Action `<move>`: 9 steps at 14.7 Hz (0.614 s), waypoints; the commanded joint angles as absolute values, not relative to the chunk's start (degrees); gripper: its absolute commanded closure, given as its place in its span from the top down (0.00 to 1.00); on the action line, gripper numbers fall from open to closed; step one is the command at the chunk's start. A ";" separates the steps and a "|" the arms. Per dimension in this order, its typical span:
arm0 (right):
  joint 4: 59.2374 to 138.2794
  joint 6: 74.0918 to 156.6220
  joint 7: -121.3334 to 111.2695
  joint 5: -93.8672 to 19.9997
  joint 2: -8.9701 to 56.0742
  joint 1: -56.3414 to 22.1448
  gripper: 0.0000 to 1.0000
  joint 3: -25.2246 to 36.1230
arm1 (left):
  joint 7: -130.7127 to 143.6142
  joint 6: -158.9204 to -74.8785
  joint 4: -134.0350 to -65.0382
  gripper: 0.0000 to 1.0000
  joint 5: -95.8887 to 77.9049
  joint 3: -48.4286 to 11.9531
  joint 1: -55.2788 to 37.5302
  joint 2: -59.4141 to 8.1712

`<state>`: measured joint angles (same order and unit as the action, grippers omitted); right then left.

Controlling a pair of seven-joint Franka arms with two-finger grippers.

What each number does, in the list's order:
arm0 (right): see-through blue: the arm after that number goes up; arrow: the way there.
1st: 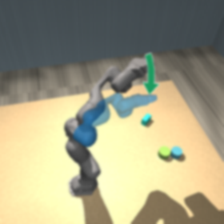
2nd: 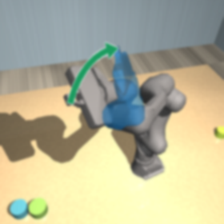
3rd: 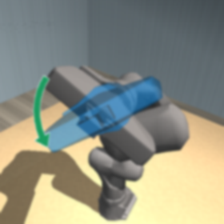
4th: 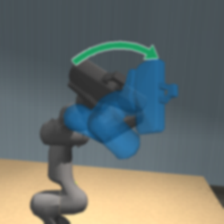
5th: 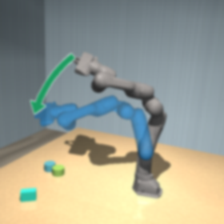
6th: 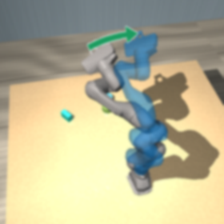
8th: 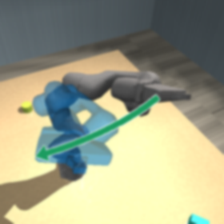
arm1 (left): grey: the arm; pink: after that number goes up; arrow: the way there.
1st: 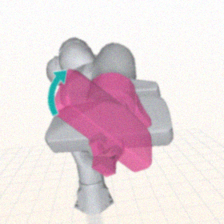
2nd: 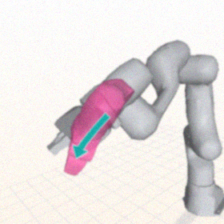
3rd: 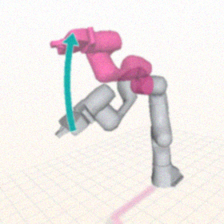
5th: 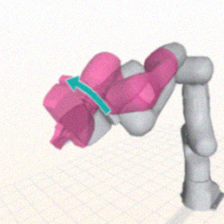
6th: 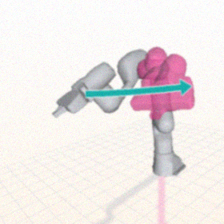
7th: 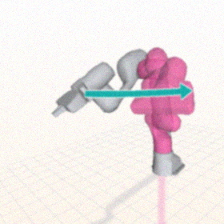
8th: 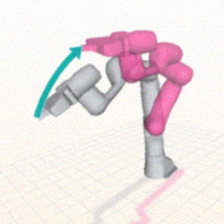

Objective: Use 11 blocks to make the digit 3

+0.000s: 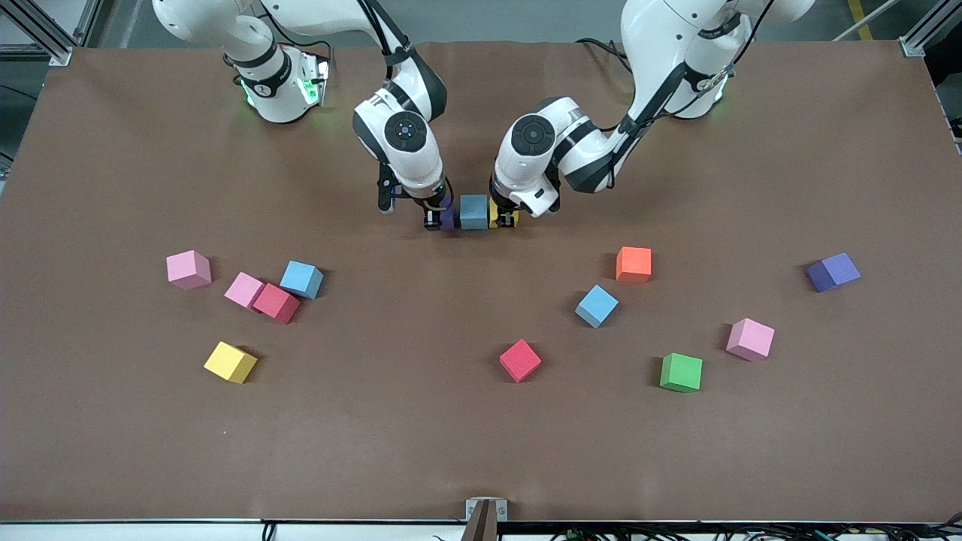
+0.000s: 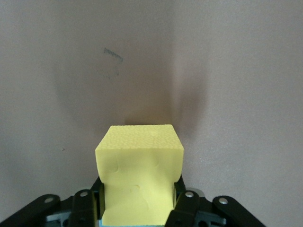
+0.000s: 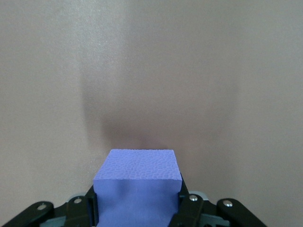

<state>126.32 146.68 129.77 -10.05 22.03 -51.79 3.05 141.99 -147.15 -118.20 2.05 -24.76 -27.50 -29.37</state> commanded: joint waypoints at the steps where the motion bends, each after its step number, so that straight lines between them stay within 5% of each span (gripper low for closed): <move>1: 126.56 148.36 131.66 -11.16 23.73 -53.96 0.15 3.60 | 143.61 -147.83 -116.81 0.29 3.52 -24.43 -28.56 -31.37; 3: 126.39 148.36 131.75 -11.25 24.08 -54.31 0.16 3.60 | 143.61 -147.83 -116.81 0.31 3.52 -24.43 -28.56 -31.73; 5: 125.77 148.36 131.84 -11.25 24.69 -54.93 0.16 3.69 | 143.61 -147.83 -116.81 0.46 3.52 -24.43 -28.57 -31.82; 8: 124.90 148.10 132.27 -11.25 25.66 -55.02 0.17 3.87 | 143.35 -147.83 -116.02 1.00 3.52 -24.43 -28.48 -32.25; 9: 124.81 148.01 132.28 -11.25 25.66 -55.11 0.17 3.87 | 143.26 -147.75 -115.41 1.00 3.52 -24.43 -28.48 -32.34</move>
<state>126.04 147.02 131.09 -10.05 22.36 -53.26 3.55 142.02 -147.20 -117.49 2.26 -24.73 -27.86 -30.59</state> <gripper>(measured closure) 0.410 0.229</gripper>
